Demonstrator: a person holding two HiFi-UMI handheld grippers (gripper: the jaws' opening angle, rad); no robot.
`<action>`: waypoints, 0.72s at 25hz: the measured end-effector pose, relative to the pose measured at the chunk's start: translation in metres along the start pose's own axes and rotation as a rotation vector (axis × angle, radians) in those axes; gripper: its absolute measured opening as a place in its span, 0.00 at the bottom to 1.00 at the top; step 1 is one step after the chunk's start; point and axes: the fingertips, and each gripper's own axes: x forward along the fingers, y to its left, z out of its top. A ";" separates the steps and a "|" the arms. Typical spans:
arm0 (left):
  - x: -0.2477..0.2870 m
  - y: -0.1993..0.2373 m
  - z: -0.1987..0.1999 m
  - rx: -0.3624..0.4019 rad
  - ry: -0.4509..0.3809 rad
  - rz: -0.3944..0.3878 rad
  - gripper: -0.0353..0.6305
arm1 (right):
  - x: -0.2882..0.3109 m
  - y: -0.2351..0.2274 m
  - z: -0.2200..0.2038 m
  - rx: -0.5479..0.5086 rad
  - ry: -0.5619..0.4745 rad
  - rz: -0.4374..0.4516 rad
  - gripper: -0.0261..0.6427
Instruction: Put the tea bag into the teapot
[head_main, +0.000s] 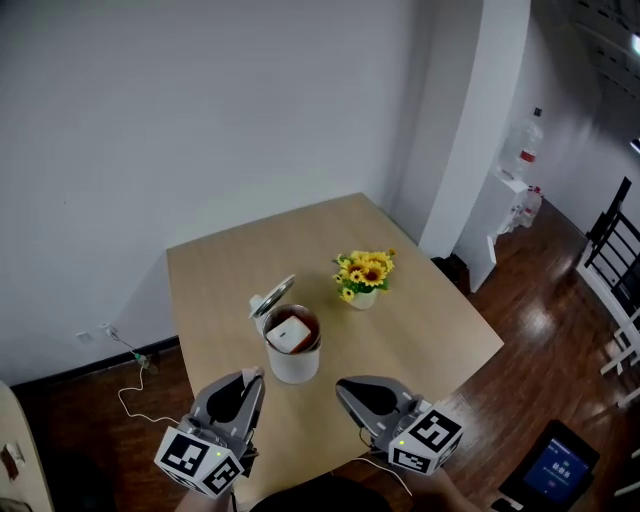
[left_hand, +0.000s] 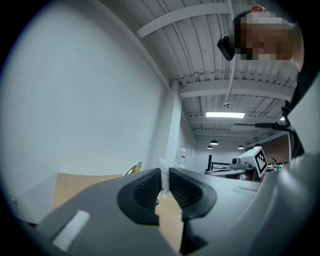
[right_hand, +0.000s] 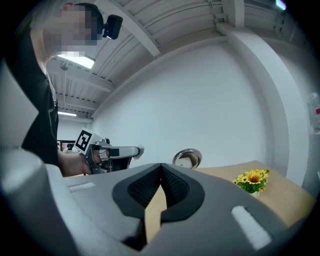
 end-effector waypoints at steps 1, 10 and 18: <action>0.005 0.001 -0.001 0.003 0.005 0.003 0.14 | 0.003 -0.006 0.000 0.001 0.000 0.006 0.04; 0.063 0.029 -0.018 -0.009 0.048 0.073 0.14 | 0.039 -0.056 -0.004 0.018 0.027 0.075 0.04; 0.099 0.058 -0.052 -0.043 0.085 0.165 0.14 | 0.063 -0.083 -0.020 0.034 0.065 0.123 0.04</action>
